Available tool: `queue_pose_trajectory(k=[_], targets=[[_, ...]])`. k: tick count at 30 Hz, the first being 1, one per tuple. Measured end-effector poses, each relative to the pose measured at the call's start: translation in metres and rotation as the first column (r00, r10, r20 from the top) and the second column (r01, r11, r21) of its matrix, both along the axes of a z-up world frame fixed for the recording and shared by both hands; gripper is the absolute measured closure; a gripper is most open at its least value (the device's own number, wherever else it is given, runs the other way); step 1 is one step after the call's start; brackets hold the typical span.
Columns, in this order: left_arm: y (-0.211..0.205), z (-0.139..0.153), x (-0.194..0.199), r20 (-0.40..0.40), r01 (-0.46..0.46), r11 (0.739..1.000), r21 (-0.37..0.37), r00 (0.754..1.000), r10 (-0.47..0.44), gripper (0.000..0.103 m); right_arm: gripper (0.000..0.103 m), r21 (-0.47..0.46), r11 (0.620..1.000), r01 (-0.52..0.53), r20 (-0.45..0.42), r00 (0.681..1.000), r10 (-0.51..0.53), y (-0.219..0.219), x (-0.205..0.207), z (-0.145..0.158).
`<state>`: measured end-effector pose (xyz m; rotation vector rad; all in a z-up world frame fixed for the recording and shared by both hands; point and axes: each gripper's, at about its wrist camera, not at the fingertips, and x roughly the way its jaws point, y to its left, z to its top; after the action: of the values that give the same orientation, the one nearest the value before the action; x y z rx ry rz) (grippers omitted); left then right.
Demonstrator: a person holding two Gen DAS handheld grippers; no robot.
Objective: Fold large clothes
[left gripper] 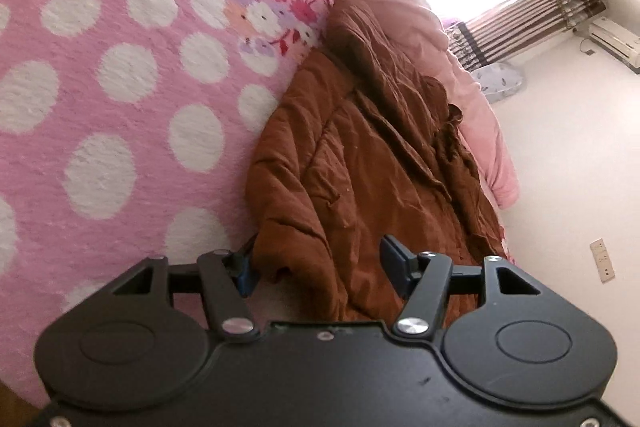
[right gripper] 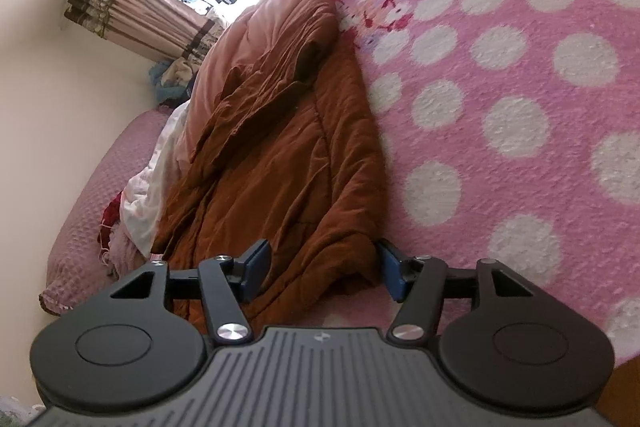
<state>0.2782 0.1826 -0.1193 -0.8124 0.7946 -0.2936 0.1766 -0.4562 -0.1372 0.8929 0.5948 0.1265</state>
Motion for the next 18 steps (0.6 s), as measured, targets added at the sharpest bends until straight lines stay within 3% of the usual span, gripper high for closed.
queue_pose_trajectory(k=[5,6,7,8,10,11,18], targets=[[-0.002,0.002,0.001,-0.002,0.0,1.0,0.017,1.0,0.0,0.048,0.033,0.016,1.0,0.006,0.003,1.0,-0.006,0.001,0.003,-0.001],[-0.002,0.002,0.001,-0.003,-0.001,1.0,0.018,1.0,0.001,0.05,0.04,0.022,1.0,0.016,0.001,1.0,-0.016,0.001,0.004,-0.002],[-0.002,0.002,0.001,-0.004,-0.005,1.0,0.023,1.0,0.005,0.051,0.056,0.024,0.999,0.032,-0.01,0.999,-0.032,0.001,0.004,-0.003],[-0.003,0.003,0.001,-0.005,-0.008,0.999,0.037,1.0,0.008,0.056,0.064,0.021,0.999,0.043,-0.027,0.999,-0.043,0.0,0.005,-0.004],[-0.006,0.006,0.0,-0.002,-0.012,0.997,0.081,1.0,0.012,0.078,0.078,0.016,0.999,0.05,-0.039,0.998,-0.05,0.0,0.004,-0.005],[-0.007,0.008,-0.001,0.003,-0.004,0.996,0.091,1.0,0.003,0.085,0.081,0.019,0.999,0.048,-0.036,0.998,-0.047,0.001,0.003,-0.005],[-0.007,0.026,-0.005,0.067,0.011,0.997,0.076,0.998,-0.016,0.09,0.089,0.057,0.997,0.047,0.046,0.998,-0.049,0.001,-0.009,0.014]])
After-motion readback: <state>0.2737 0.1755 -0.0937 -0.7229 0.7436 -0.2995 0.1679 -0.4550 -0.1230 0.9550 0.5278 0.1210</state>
